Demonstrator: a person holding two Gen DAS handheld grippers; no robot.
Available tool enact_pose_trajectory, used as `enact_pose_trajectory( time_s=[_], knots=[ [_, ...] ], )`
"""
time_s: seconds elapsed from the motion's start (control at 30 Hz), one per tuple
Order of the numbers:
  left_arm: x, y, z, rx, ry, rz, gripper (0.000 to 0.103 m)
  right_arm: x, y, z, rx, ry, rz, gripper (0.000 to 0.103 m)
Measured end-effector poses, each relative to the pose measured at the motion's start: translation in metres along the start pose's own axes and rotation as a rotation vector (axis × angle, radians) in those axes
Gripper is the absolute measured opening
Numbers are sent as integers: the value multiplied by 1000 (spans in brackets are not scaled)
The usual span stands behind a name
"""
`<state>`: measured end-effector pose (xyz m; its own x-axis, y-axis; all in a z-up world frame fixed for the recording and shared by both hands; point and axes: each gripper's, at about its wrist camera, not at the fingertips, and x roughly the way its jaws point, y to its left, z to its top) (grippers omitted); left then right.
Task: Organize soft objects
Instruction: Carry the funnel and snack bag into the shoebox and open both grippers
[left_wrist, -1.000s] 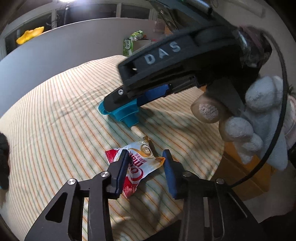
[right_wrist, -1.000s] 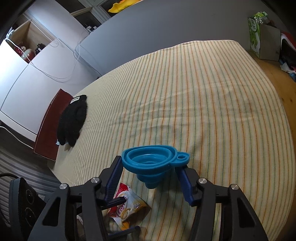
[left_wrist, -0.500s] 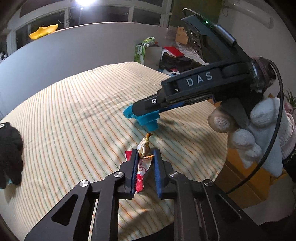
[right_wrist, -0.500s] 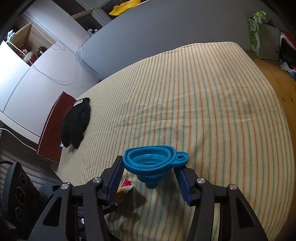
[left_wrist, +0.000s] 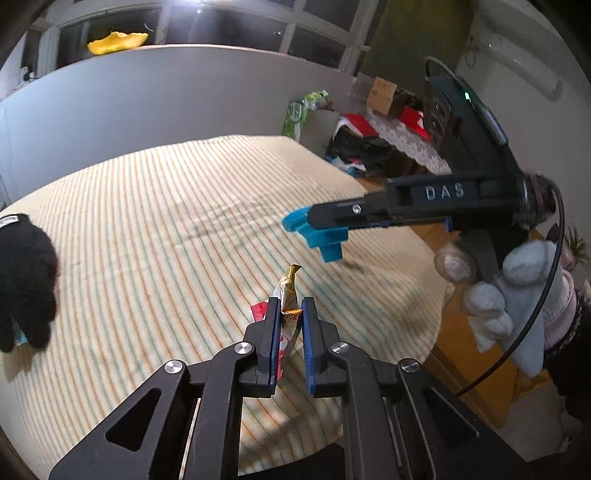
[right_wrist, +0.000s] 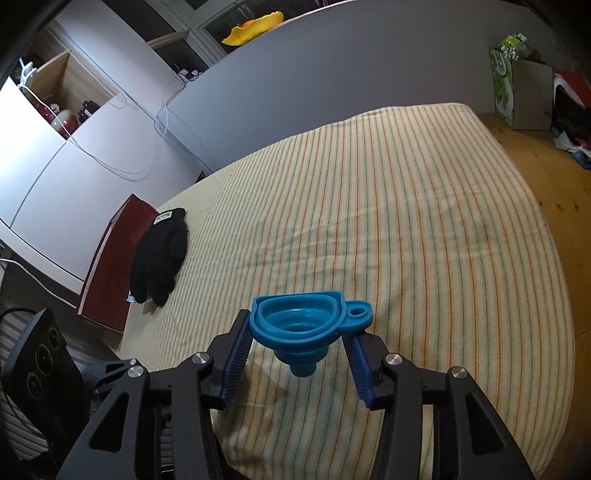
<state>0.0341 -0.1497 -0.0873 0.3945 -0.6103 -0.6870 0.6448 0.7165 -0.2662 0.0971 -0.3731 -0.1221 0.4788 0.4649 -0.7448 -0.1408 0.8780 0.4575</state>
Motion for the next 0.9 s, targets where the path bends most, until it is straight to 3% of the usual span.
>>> enact_pose_trajectory(
  time_s=[0.2,0.33,0.53,0.9],
  knots=[
    [-41,17,7,-30,-72,0,9,-16,19,9,-16,-34,13,45],
    [-74,40,11,-61,-119,39,9,-23,47,21,-65,-50,39,45],
    [-137,85,5,-111,-206,167,9,-18,109,45,-182,-62,85,45],
    [-236,171,-30,-234,-325,491,9,29,238,81,-382,-26,206,45]
  ],
)
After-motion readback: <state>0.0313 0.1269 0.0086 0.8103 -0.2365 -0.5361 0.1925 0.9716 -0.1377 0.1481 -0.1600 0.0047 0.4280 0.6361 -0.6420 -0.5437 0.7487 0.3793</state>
